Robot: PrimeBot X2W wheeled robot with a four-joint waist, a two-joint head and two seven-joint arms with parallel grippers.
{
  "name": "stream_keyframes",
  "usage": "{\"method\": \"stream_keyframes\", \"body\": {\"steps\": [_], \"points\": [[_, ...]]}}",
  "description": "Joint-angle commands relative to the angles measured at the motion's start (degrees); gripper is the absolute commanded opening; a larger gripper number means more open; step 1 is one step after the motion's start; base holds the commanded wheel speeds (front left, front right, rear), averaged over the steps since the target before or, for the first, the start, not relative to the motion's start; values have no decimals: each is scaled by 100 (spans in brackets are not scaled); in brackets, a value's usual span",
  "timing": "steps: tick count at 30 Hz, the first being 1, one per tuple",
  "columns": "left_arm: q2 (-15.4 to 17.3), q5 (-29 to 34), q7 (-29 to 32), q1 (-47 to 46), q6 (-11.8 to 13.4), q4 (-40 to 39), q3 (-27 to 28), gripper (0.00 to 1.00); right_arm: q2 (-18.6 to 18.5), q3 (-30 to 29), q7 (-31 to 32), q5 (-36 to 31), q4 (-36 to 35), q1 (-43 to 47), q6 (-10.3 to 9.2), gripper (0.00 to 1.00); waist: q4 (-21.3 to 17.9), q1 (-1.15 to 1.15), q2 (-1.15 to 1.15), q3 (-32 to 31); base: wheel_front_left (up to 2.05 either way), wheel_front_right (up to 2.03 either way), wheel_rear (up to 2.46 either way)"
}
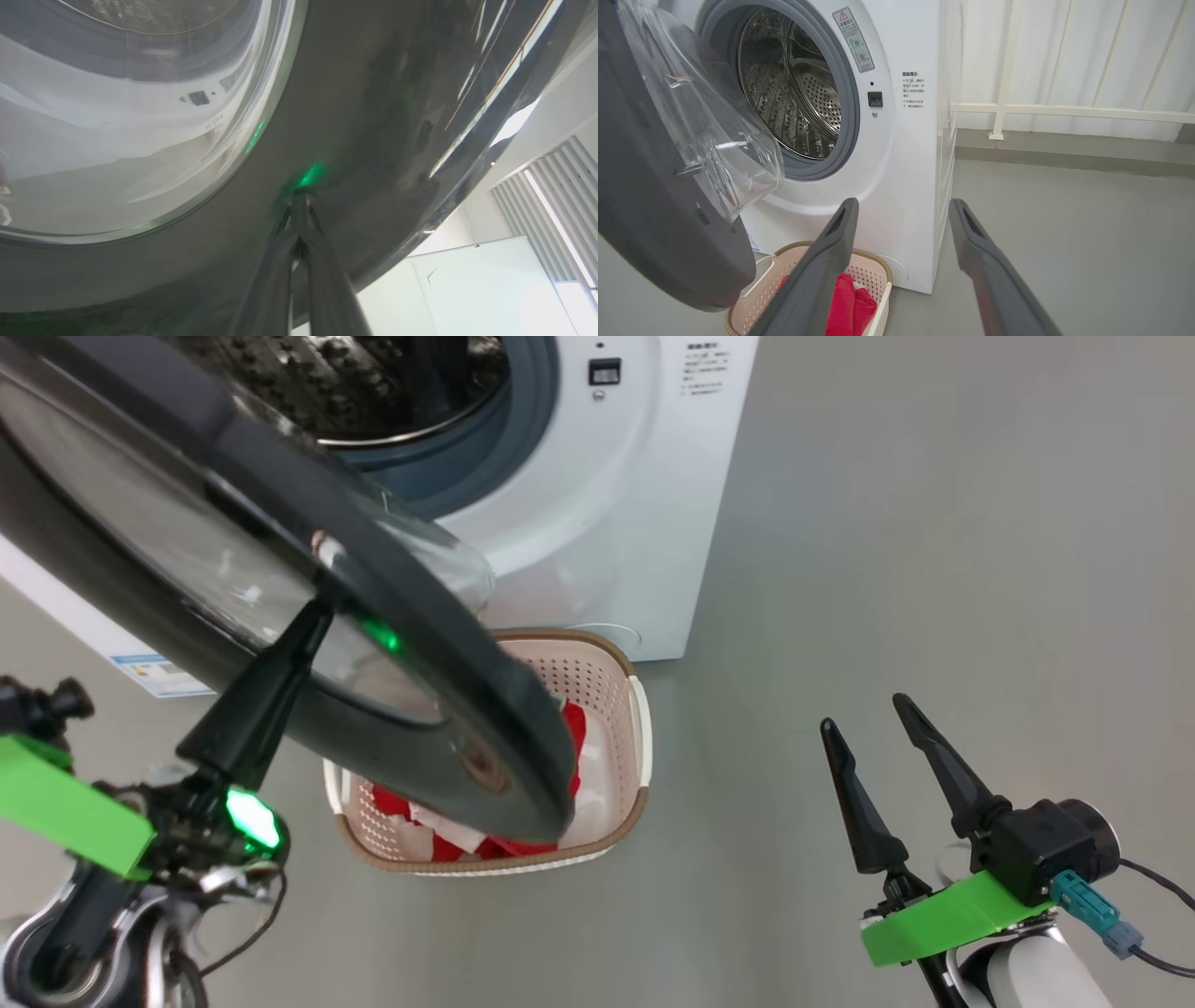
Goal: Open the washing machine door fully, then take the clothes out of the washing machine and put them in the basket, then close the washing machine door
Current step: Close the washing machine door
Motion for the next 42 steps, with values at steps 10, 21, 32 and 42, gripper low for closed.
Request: {"method": "stream_keyframes", "body": {"steps": [10,21,32,42], "points": [[89,-253,-490,-671,-205,150,-220,0,-21,179,-37,170,-174,-260,28,100,-301,0,0,252,0,0,0],[89,-198,-1119,-1351,-532,597,-428,0,-21,178,-37,225,-257,-388,28,100,-549,0,0,622,0,0,0],[88,-109,-1369,-1971,-730,962,-542,0,-21,220,-37,216,-285,-517,28,100,-584,0,0,894,0,0,0],[88,-25,-1596,-2451,-975,1377,-640,0,-21,236,-37,152,-294,-594,28,100,-578,0,0,1055,0,0,0]]}}
